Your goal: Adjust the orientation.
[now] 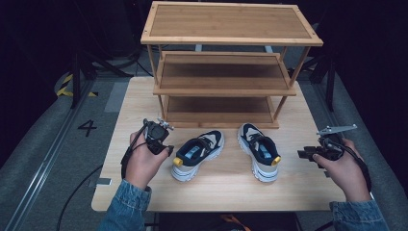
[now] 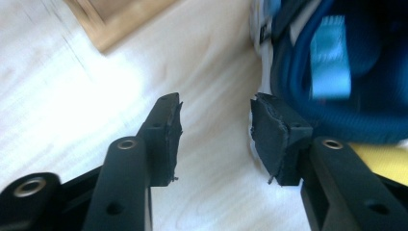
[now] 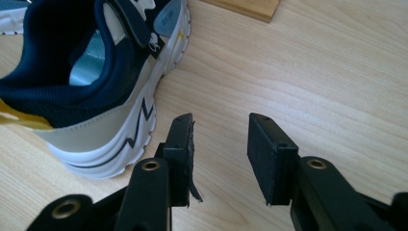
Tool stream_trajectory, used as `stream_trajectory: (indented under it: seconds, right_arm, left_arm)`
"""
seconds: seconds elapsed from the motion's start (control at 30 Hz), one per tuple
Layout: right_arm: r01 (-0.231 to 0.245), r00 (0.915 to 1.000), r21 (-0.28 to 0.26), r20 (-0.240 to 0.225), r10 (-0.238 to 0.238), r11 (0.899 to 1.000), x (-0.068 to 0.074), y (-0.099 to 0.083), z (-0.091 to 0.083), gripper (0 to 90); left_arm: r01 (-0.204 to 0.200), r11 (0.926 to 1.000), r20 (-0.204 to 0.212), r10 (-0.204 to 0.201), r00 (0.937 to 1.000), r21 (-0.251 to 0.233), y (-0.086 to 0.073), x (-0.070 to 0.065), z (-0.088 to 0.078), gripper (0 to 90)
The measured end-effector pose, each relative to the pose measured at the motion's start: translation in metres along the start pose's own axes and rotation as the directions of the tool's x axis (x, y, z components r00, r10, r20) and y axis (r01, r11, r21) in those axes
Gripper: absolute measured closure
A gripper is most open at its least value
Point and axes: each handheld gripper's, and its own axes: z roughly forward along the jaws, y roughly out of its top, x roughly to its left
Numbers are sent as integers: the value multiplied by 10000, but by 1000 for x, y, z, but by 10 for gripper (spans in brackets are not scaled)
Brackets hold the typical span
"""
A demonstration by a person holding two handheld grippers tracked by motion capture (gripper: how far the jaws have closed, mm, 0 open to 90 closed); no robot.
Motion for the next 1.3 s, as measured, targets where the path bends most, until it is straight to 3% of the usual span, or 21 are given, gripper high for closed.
stream_trajectory:
  seconds: [0.1, 0.33, 0.43, 0.57, 0.63, 0.73, 0.87, 0.9, 1.07, 1.1, 1.2, 1.23, 1.27, 1.3]
  right_arm:
    - [84, 10000, -70, -11, -84, 9999, 1, 4, 0, 629]
    - [239, 9997, -224, -77, -241, 9995, 1, 10, 1, 629]
    - [253, 9996, -195, -79, -254, 9995, 2, 10, 1, 629]
    - [217, 9997, -210, -68, -219, 9995, 2, 9, 0, 629]
    - [183, 9998, -228, -31, -184, 9996, 1, 9, -1, 629]
    - [166, 9999, -228, -12, -166, 9996, 0, 7, -2, 627]
    - [145, 9999, -255, 34, -144, 9996, 0, 5, -4, 626]
    - [82, 10000, -270, 39, -81, 9996, 0, 4, -4, 627]
    - [21, 10000, -267, 58, -19, 9996, -3, 0, -6, 626]
    - [21, 10000, -267, 58, -19, 9996, -3, 0, -6, 626]
    - [-70, 9999, -290, 78, 72, 9996, -4, -4, -9, 626]
    - [-70, 9999, -290, 78, 72, 9996, -4, -4, -9, 626]
    - [-65, 9999, -291, 87, 68, 9996, -5, -4, -10, 626]
    - [-69, 9999, -291, 128, 72, 9996, -5, -6, -11, 626]
  left_arm:
    - [-160, 9995, 306, 151, 9994, 271, -4, -1, 5, 573]
    - [-203, 9994, 815, 179, 9965, 288, -9, -4, 8, 637]
    - [-156, 9991, 1296, 103, 9915, 394, -9, -8, 10, 659]
    - [-341, 9979, 1494, 255, 9884, 558, -7, -12, 10, 770]
    - [-430, 9970, 1711, 314, 9848, 646, -6, -16, 10, 769]
    - [-656, 9954, 1694, 529, 9841, 702, -3, -22, 10, 776]
    - [-1127, 9905, 2559, 892, 9626, 785, 3, -36, 13, 784]
    - [-1197, 9895, 2600, 951, 9609, 806, 4, -39, 13, 783]
    - [-1858, 9800, 3018, 1563, 9405, 713, 12, -54, 16, 770]
    - [-1858, 9800, 3018, 1563, 9405, 713, 12, -54, 16, 770]
    - [-2102, 9759, 3473, 1774, 9208, 589, 18, -62, 20, 767]
    - [-2102, 9759, 3473, 1774, 9208, 589, 18, -62, 20, 765]
    - [-2218, 9737, 3543, 1893, 9158, 530, 20, -65, 21, 765]
    - [-2217, 9736, 3572, 1882, 9149, 549, 21, -66, 22, 758]
